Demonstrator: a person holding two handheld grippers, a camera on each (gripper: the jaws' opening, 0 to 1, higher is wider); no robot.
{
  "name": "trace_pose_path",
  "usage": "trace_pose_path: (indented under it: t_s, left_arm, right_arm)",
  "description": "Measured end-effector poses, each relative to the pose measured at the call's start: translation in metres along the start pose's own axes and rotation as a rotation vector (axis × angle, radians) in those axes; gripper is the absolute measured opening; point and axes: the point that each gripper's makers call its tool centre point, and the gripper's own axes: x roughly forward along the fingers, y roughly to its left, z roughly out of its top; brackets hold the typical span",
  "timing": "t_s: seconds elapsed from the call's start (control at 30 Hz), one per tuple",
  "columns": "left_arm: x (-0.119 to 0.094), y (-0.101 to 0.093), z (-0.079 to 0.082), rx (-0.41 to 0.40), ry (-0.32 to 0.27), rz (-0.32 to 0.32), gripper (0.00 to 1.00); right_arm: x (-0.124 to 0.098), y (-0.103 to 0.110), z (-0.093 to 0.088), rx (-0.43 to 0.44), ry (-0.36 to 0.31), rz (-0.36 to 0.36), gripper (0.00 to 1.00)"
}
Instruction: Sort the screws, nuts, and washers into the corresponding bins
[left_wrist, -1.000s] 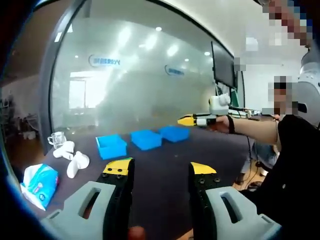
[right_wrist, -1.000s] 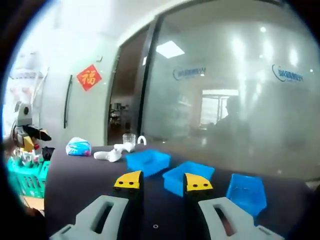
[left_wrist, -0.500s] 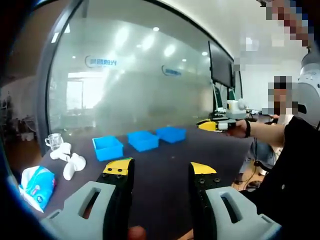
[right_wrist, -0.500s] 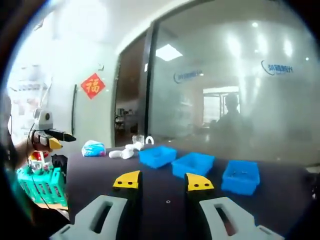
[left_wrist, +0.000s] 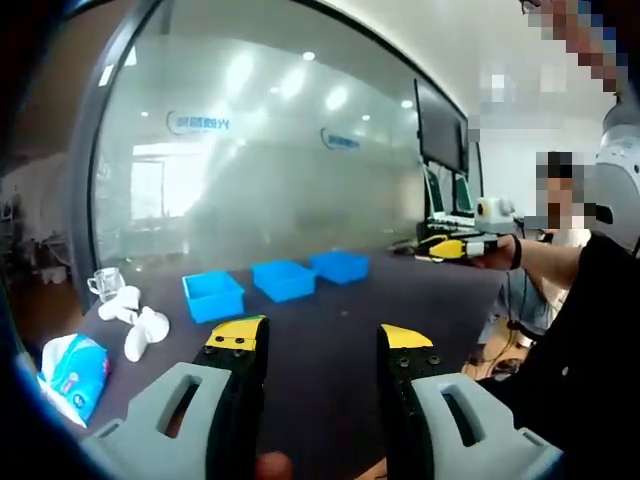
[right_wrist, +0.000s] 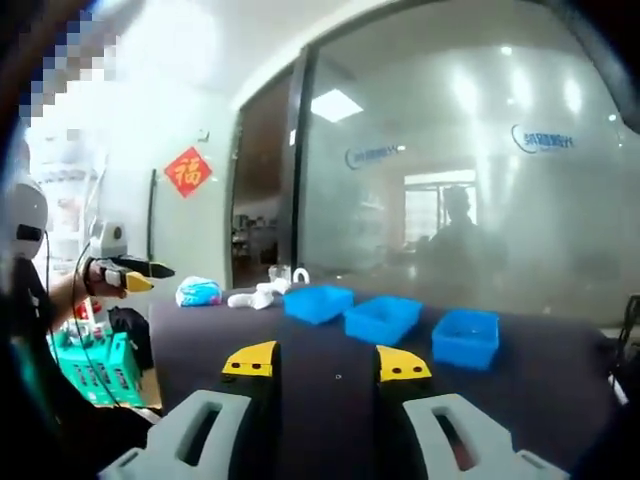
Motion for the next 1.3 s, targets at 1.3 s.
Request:
trace_pose_path:
  t_s: [1.3]
  left_arm:
    - [-0.017, 0.013, -0.015, -0.037, 0.010, 0.041, 0.43]
  right_arm:
    - [0.071, 0.005, -0.035, -0.112, 0.400, 0.259, 0.36]
